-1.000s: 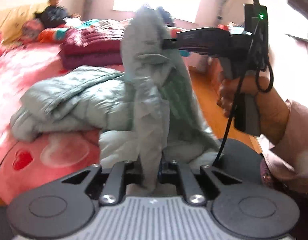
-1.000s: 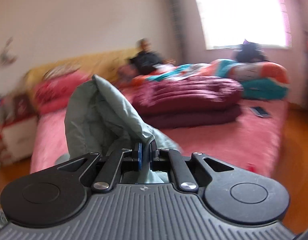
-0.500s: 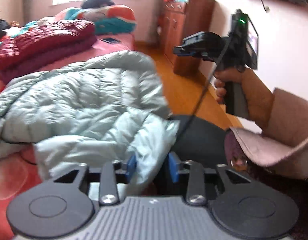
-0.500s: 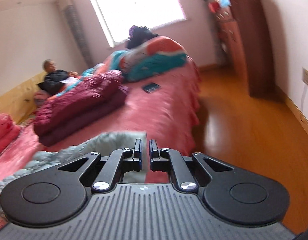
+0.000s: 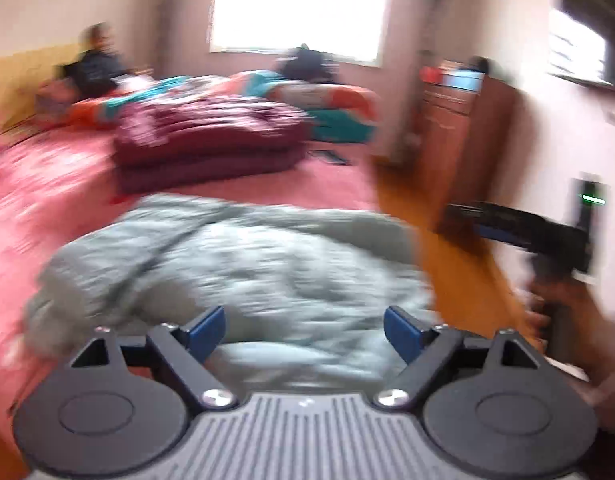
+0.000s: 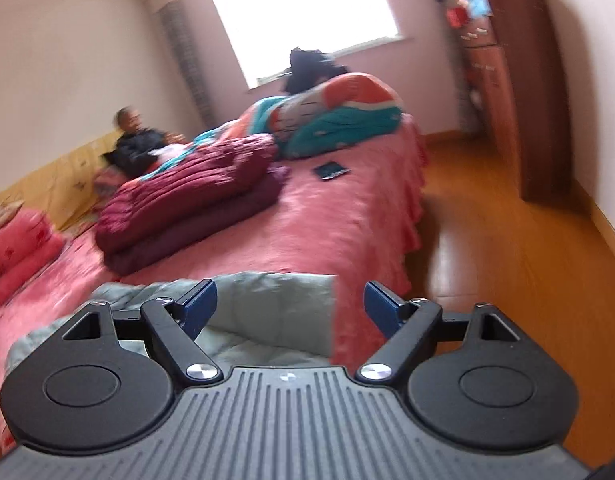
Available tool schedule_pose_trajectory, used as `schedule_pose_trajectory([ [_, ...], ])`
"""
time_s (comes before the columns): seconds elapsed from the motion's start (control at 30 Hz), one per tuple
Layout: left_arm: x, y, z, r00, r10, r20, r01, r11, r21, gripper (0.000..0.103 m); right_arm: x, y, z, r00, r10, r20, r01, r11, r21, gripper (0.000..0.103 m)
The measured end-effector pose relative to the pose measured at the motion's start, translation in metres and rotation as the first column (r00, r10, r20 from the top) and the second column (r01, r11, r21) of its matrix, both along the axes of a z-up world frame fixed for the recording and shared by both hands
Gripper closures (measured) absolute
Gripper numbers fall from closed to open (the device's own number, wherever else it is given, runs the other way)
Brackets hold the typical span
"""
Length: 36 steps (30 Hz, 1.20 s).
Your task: Fold large clothes
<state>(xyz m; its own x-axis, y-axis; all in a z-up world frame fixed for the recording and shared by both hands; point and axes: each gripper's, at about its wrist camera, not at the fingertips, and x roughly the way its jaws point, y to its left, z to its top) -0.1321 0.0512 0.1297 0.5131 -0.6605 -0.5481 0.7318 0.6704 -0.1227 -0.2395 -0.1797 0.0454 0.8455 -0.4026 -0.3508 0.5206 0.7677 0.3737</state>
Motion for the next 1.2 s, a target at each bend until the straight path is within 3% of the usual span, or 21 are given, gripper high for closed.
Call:
schedule_pose_trajectory([
  [0.13, 0.048, 0.018, -0.042, 0.976, 0.219, -0.011, -0.218, 0.973, 0.080, 0.022, 0.026, 0.019, 0.007, 0.991, 0.126, -0.039, -0.128, 0.991, -0.030, 0.000],
  [0.2, 0.066, 0.030, -0.057, 0.953, 0.302, -0.024, -0.298, 0.948, 0.110, 0.031, 0.046, 0.032, 0.009, 0.978, 0.194, -0.077, -0.198, 0.979, -0.046, 0.000],
  [0.43, 0.122, 0.049, -0.081, 0.884, 0.465, -0.039, -0.462, 0.884, 0.076, 0.032, 0.123, 0.082, 0.009, 0.899, 0.390, -0.199, -0.415, 0.904, -0.102, 0.000],
  [0.63, 0.134, 0.074, -0.093, 0.876, 0.466, -0.123, -0.472, 0.881, -0.031, 0.026, 0.192, 0.131, 0.004, 0.767, 0.591, -0.250, -0.635, 0.755, -0.165, 0.000],
  [0.83, 0.154, 0.116, -0.089, 0.886, 0.439, -0.145, -0.461, 0.867, -0.188, 0.022, 0.239, 0.181, -0.012, 0.670, 0.602, -0.435, -0.742, 0.568, -0.358, 0.000],
  [0.93, 0.165, 0.133, -0.090, 0.870, 0.456, -0.186, -0.490, 0.837, -0.243, 0.020, 0.252, 0.199, -0.017, 0.646, 0.582, -0.494, -0.764, 0.481, -0.431, 0.000],
  [1.03, 0.179, 0.144, -0.097, 0.843, 0.457, -0.285, -0.529, 0.802, -0.278, 0.020, 0.263, 0.216, -0.023, 0.635, 0.565, -0.527, -0.771, 0.428, -0.471, 0.000],
  [1.2, 0.194, 0.149, -0.106, 0.807, 0.432, -0.401, -0.563, 0.768, -0.305, 0.020, 0.297, 0.227, -0.022, 0.621, 0.558, -0.551, -0.783, 0.402, -0.476, 0.000],
])
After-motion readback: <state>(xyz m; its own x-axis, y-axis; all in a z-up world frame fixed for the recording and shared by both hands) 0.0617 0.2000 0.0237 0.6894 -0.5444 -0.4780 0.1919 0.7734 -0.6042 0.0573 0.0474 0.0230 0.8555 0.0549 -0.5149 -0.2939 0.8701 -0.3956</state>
